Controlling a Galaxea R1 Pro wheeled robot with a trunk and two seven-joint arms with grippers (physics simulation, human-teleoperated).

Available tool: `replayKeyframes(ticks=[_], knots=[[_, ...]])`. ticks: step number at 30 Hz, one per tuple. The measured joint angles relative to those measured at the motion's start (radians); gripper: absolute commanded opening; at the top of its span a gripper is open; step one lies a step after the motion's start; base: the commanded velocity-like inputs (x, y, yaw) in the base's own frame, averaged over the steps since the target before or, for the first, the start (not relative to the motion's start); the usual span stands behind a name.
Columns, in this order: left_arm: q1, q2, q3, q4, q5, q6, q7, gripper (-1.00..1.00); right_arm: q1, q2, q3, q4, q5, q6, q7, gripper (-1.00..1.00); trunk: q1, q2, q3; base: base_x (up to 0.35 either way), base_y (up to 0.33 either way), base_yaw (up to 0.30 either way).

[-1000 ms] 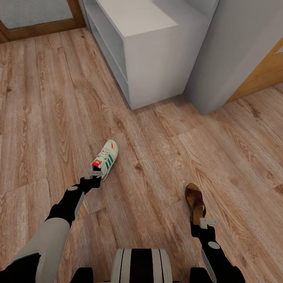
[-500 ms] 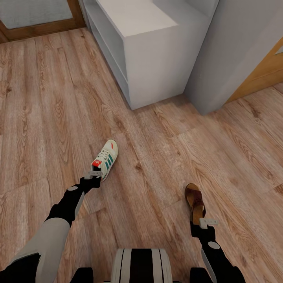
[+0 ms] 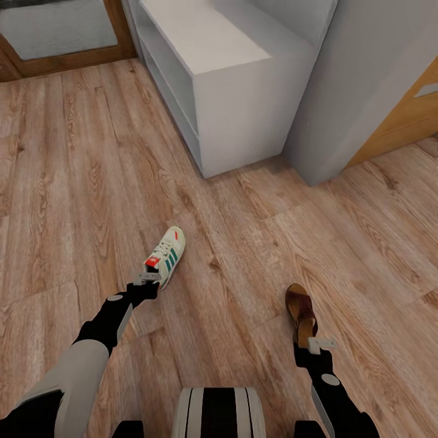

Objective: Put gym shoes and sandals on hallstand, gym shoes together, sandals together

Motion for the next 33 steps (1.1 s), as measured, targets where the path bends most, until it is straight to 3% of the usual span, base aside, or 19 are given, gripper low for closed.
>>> replayKeyframes(ticks=[33], knots=[[0.0, 0.001, 0.0, 0.001, -0.003, -0.001, 0.006, -1.0, 0.0, 0.003, 0.005, 0.0, 0.0, -0.039, 0.0, -1.0, -0.015, 0.008, 0.128, 0.0, 0.0, 0.0]])
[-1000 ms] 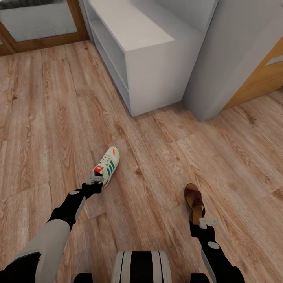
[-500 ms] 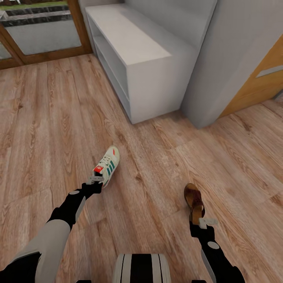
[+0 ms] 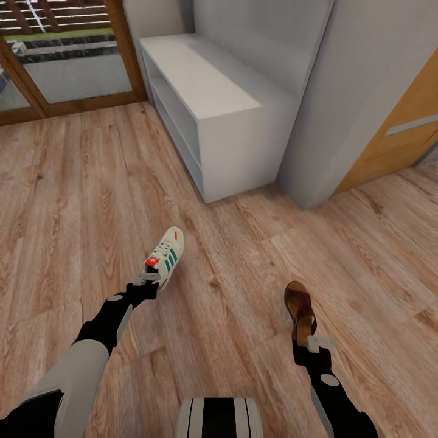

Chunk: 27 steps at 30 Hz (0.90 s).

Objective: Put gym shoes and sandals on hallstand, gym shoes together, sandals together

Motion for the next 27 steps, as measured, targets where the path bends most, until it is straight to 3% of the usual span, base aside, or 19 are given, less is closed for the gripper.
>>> replayKeyframes(ticks=[16, 27], knots=[[0.007, 0.004, 0.007, 0.0, 0.003, -0.003, 0.005, -1.0, 0.0, 0.002, 0.0, 0.004, 0.001, -0.019, -0.004, -1.0, -0.007, 0.004, 0.072, 0.0, 0.0, 0.0], [0.075, 0.013, 0.009, 0.0, 0.002, -0.007, 0.007, -1.0, 0.0, 0.008, 0.002, 0.004, 0.001, -0.02, -0.004, -1.0, -0.012, 0.006, 0.132, 0.0, 0.0, 0.0]])
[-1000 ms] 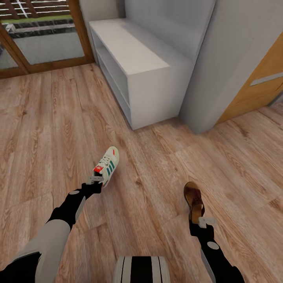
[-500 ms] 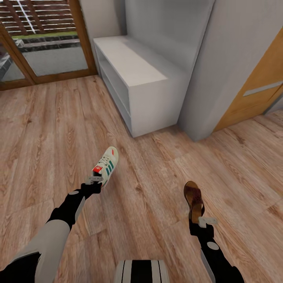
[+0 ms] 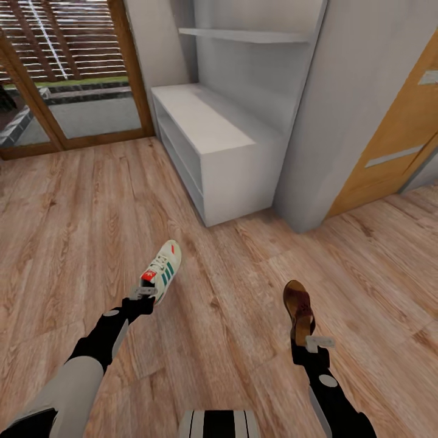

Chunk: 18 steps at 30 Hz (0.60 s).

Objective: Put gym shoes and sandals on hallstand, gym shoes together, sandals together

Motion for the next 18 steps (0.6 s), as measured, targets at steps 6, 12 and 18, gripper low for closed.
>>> replayKeyframes(ticks=[6, 12, 18], knots=[[0.064, 0.002, 0.001, 0.0, -0.002, -0.054, 0.0, -1.0, 0.0, 0.001, 0.0, 0.007, 0.0, 0.0, 0.001, -1.0, -0.003, 0.001, 0.033, 0.0, 0.0, 0.0], [0.141, 0.003, 0.002, 0.0, -0.002, -0.134, 0.003, -1.0, 0.0, 0.001, 0.0, 0.01, 0.0, 0.0, 0.003, -1.0, -0.005, 0.003, 0.065, 0.0, 0.0, 0.0], [0.265, 0.03, 0.084, 0.0, 0.0, -0.208, 0.001, -1.0, 0.002, 0.0, -0.001, 0.013, 0.003, -0.002, 0.006, -1.0, -0.008, 0.004, 0.098, 0.0, 0.0, 0.0]])
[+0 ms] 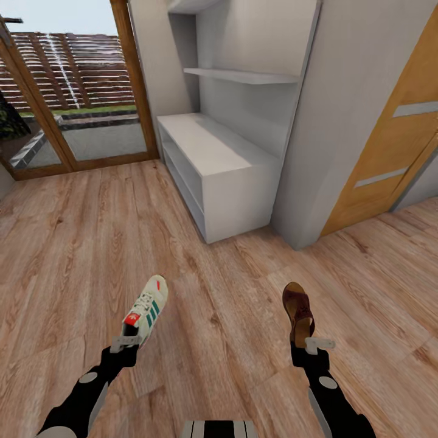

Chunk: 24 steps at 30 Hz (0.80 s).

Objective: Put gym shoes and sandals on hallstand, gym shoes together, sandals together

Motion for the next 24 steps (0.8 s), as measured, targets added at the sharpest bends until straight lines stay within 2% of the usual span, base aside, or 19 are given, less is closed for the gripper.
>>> replayKeyframes(ticks=[3, 4, 6, 7, 8, 15, 17, 24], knots=[[0.04, 0.006, 0.033, 0.0, 0.0, -0.036, -0.002, -1.0, 0.001, 0.0, 0.0, 0.01, 0.0, -0.001, 0.0, -1.0, -0.001, 0.001, 0.016, 0.0, 0.0, 0.0], [0.08, 0.009, 0.049, 0.002, 0.001, -0.096, -0.002, -1.0, 0.001, -0.002, 0.001, 0.071, 0.003, -0.07, 0.002, -1.0, -0.002, 0.001, 0.022, 0.0, 0.0, 0.0], [0.097, 0.008, 0.049, 0.009, -0.001, -0.107, -0.002, -1.0, 0.001, -0.005, 0.002, 0.105, 0.022, -0.112, 0.002, -1.0, -0.009, 0.014, 0.031, 0.0, 0.0, 0.0], [0.134, 0.01, 0.052, 0.016, 0.001, -0.15, 0.0, -1.0, 0.004, -0.009, 0.004, 0.163, 0.133, -0.15, 0.0, -1.0, -0.012, 0.021, 0.036, 0.0, 0.0, 0.0], [0.148, 0.009, 0.051, 0.017, 0.0, -0.169, 0.003, -1.0, 0.004, -0.009, 0.002, 0.18, 0.148, -0.164, -0.001, -1.0, -0.016, 0.028, 0.041, 0.0, 0.0, 0.0], [0.201, 0.009, 0.052, 0.018, 0.001, -0.221, 0.041, -1.0, 0.013, -0.01, 0.0, 0.254, 0.167, -0.279, -0.003, -1.0, -0.043, 0.077, 0.074, 0.0, 0.0, 0.0], [0.224, 0.009, 0.051, 0.019, 0.0, -0.228, 0.061, -1.0, 0.019, -0.019, -0.006, 0.318, 0.167, -0.305, -0.003, -1.0, -0.051, 0.091, 0.083, 0.0, 0.0, 0.0], [0.245, 0.01, 0.053, 0.026, 0.001, -0.234, 0.072, -1.0, 0.034, -0.058, -0.004, 0.388, 0.165, -0.349, -0.006, -1.0, -0.078, 0.14, 0.116, 0.0, 0.0, 0.0]])
